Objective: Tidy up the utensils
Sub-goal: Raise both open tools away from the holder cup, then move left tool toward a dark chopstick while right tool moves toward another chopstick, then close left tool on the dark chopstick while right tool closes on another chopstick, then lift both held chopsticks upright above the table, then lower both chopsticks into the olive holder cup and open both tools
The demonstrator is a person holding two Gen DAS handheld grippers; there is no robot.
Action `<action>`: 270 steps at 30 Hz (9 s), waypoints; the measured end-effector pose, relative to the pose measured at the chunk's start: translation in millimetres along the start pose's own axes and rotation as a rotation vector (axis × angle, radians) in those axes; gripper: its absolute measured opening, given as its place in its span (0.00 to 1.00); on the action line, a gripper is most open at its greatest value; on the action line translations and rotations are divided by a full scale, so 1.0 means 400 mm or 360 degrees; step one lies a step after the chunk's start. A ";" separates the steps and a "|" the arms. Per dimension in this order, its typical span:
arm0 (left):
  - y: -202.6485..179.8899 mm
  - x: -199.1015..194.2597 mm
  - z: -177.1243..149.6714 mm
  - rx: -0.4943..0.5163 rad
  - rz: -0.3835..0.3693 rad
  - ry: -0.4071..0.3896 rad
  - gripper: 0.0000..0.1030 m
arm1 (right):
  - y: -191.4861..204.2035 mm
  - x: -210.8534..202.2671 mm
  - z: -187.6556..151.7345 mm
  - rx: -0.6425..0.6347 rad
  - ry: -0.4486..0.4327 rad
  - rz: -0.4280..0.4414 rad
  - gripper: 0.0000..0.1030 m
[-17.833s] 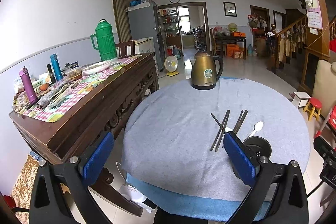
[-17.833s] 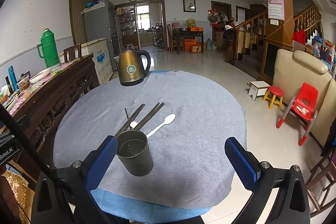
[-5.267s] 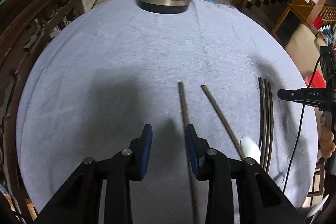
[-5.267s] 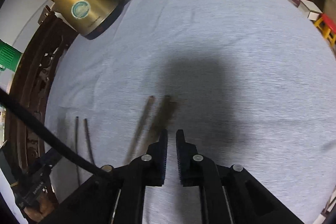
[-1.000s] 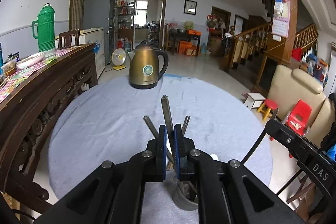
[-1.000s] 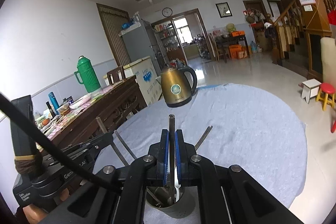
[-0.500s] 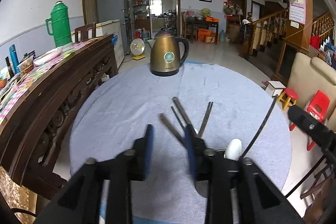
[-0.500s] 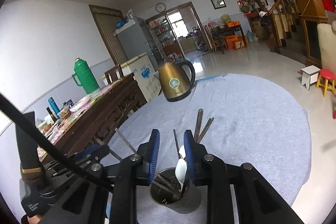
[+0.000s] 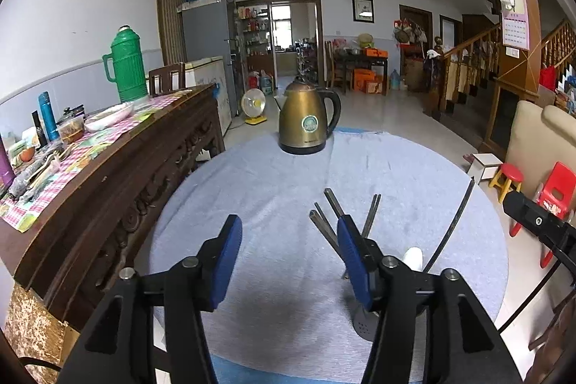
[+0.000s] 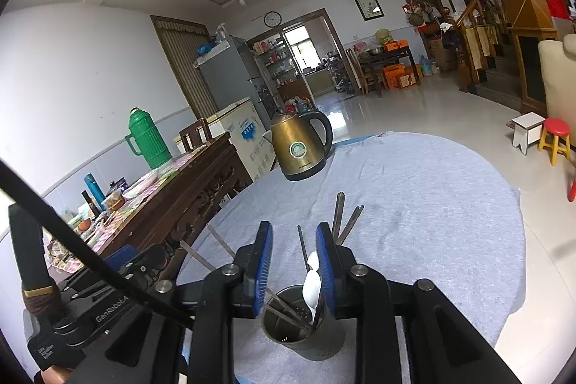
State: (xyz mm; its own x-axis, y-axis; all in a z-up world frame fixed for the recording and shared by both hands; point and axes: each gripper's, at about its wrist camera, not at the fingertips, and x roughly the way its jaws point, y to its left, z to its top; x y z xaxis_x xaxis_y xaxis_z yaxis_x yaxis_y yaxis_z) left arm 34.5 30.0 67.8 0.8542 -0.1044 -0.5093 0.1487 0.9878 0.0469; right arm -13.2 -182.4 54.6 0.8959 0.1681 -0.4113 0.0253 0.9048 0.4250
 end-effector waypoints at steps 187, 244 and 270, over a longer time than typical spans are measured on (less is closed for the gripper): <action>-0.075 0.974 0.025 -0.0163 -0.0488 0.1040 0.20 | -0.272 1.036 0.052 -0.0181 0.1199 -0.0724 0.23; 0.178 0.009 0.193 -0.0246 -0.0544 -0.0325 0.05 | 0.023 -0.027 0.141 -0.0250 -0.0368 -0.0098 0.06; -0.039 0.079 0.124 -0.0121 -0.0709 -0.0097 0.05 | 0.051 0.056 0.061 -0.0205 -0.0328 -0.0017 0.06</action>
State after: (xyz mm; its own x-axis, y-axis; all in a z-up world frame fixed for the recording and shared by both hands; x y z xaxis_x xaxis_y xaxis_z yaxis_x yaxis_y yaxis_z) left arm 83.9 5.6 93.4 0.7435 -0.5252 -0.4140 0.4732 0.8506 -0.2292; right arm 18.3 -169.5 73.6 0.9677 0.0870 -0.2364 -0.0098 0.9508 0.3096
